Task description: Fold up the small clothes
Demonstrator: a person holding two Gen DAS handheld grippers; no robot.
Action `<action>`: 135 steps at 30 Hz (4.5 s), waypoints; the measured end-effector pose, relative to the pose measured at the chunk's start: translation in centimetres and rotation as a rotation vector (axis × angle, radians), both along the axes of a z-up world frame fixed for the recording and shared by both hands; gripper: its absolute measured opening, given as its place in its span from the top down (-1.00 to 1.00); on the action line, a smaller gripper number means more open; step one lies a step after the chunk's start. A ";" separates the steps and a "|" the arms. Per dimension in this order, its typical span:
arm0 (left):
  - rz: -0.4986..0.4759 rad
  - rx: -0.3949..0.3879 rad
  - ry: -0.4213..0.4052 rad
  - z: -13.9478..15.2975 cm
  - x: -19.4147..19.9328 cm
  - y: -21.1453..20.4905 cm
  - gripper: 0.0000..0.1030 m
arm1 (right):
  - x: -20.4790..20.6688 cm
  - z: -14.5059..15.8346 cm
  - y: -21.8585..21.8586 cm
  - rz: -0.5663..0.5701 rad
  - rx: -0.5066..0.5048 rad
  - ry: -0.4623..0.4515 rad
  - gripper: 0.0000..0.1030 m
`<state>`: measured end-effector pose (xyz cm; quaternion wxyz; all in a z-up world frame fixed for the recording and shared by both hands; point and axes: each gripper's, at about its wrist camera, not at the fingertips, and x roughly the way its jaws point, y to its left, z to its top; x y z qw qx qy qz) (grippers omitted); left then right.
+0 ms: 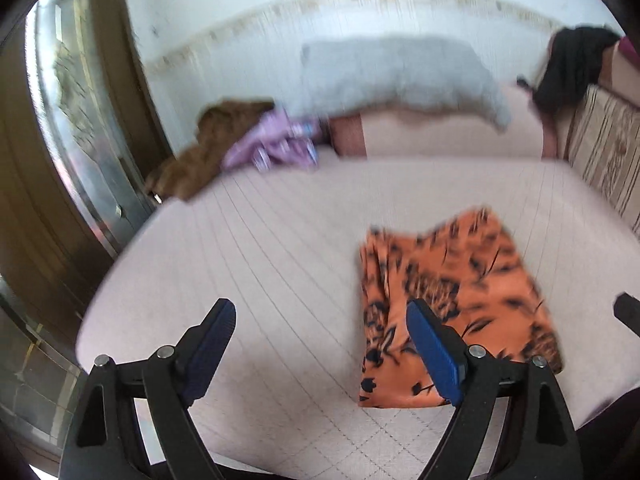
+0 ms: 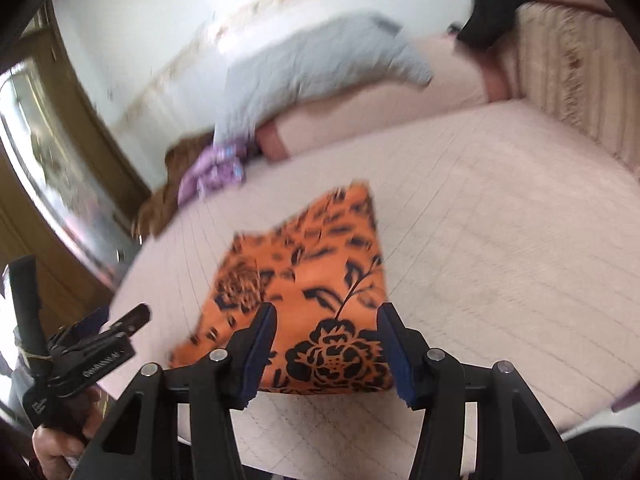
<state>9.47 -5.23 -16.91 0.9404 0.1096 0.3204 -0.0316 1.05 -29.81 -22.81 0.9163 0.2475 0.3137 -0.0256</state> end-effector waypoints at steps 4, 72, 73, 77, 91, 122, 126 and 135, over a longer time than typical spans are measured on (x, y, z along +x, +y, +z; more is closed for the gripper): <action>-0.001 -0.045 -0.096 4.8 -3.4 -0.5 -0.86 | -3.2 5.2 0.2 -0.037 -0.094 -0.097 -0.21; 0.091 -0.105 -0.354 16.3 -10.5 4.6 -1.00 | -6.7 18.1 8.0 0.015 -0.365 -0.328 -0.37; 0.090 -0.106 -0.353 16.3 -10.5 4.6 -1.00 | -6.7 18.1 8.0 0.016 -0.367 -0.328 -0.37; 0.084 -0.110 -0.350 16.4 -10.3 4.7 -1.00 | -6.6 17.9 8.0 0.015 -0.370 -0.323 -0.37; 0.067 -0.107 -0.343 16.6 -9.7 4.3 -1.00 | -5.0 17.7 7.7 0.020 -0.373 -0.298 -0.37; 0.011 -0.119 -0.300 15.1 -7.5 4.0 -1.00 | -2.5 16.3 7.9 0.008 -0.412 -0.225 -0.37; 0.009 -0.117 -0.287 14.8 -6.7 3.8 -1.00 | -1.4 15.8 7.7 0.013 -0.405 -0.211 -0.37; 0.005 -0.120 -0.252 13.9 -4.9 3.2 -1.00 | 0.4 14.7 6.9 0.014 -0.384 -0.181 -0.37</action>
